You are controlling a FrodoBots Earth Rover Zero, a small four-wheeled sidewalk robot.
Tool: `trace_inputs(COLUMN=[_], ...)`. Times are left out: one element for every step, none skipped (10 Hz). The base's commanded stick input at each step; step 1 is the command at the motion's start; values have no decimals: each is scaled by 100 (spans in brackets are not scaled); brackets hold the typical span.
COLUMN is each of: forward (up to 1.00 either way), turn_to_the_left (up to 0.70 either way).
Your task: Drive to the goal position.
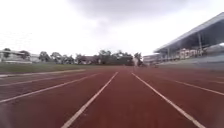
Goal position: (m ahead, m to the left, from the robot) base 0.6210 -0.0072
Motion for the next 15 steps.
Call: trace_inputs(forward=[45, 45, 45, 45, 45, 45, 45, 45, 45, 45, 45, 45, 45, 45, 45], turn_to_the_left=[-27, -27, -27, -27, -27, -27, -27, -27, -27, -27, -27, -24, -7, 0, 0])
